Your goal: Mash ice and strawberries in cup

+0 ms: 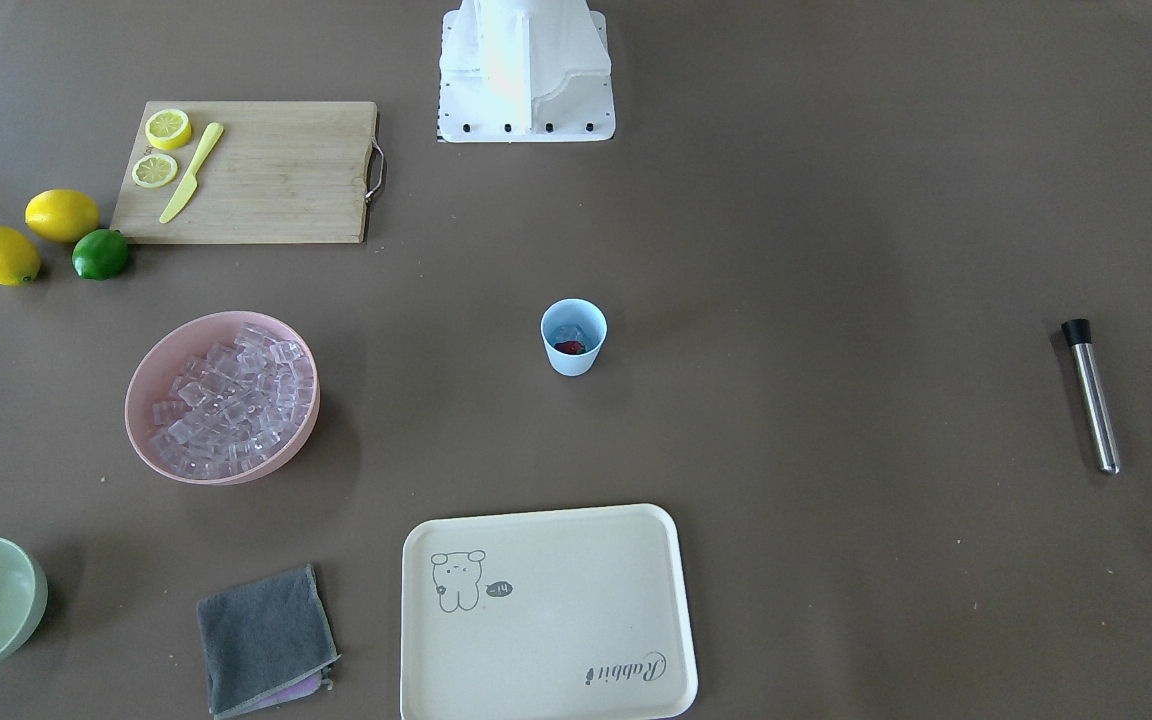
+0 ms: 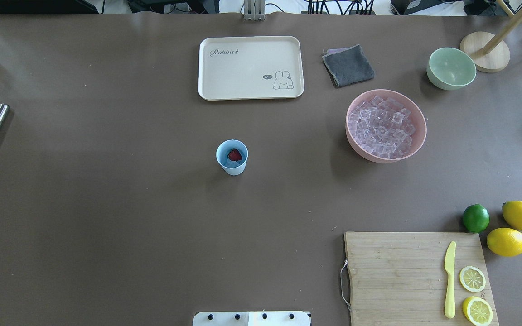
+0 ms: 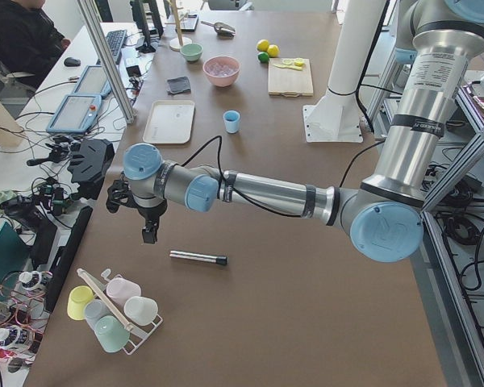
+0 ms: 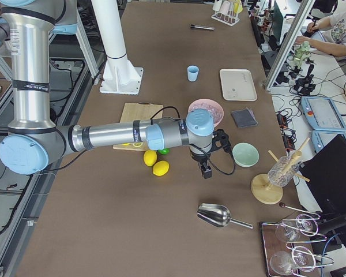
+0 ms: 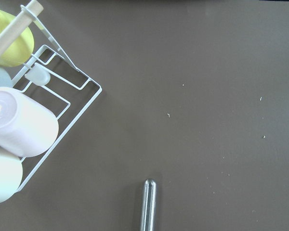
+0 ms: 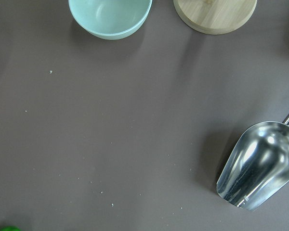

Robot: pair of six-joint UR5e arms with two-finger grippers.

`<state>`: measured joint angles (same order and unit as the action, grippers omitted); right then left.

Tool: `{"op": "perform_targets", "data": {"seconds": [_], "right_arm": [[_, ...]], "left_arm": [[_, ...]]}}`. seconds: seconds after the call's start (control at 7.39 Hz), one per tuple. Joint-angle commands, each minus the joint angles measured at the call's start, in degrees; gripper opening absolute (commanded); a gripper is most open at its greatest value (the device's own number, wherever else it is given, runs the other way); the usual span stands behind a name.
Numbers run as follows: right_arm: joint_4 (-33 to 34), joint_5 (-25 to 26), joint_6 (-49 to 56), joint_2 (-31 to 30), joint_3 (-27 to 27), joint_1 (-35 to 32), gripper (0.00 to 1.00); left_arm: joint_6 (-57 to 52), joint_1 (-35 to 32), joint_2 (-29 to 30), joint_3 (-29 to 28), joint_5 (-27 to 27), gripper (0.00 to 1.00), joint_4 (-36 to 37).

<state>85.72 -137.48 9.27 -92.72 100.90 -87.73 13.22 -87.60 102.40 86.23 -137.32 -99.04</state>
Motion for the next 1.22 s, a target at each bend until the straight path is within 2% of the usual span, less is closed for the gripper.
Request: {"op": "perform_targets", "data": {"seconds": [0.0,0.14,0.41,0.54,0.68,0.95,1.08], "right_arm": [[-0.3,-0.2,-0.7,0.6,-0.8,0.1,0.99],[-0.1,0.4,-1.6,3.0,-1.8,0.1,0.99],[0.4,0.3,-1.7,4.1,-2.9,0.1,0.99],[-0.3,-0.2,-1.3,4.1,-6.5,0.0,0.99],[-0.2,0.2,-1.2,3.9,-7.3,0.1,0.99],[-0.3,-0.4,-0.2,2.9,-7.9,0.0,1.0],[-0.3,-0.3,-0.5,3.0,-8.0,0.0,0.99]], "left_arm": [[-0.9,-0.6,-13.1,8.1,1.5,0.98,-8.7],[-0.4,-0.6,-16.1,7.6,1.8,0.98,-14.9],[-0.6,-0.6,-15.9,6.6,1.7,0.98,-14.8],[-0.7,-0.4,-14.4,6.9,1.6,0.98,-12.4],[-1.2,-0.4,-11.7,6.4,1.9,0.98,-8.3],[-1.1,-0.3,-9.4,7.5,1.8,0.98,-6.3],[-1.2,1.3,-6.1,6.8,2.0,0.98,-1.7]]}}
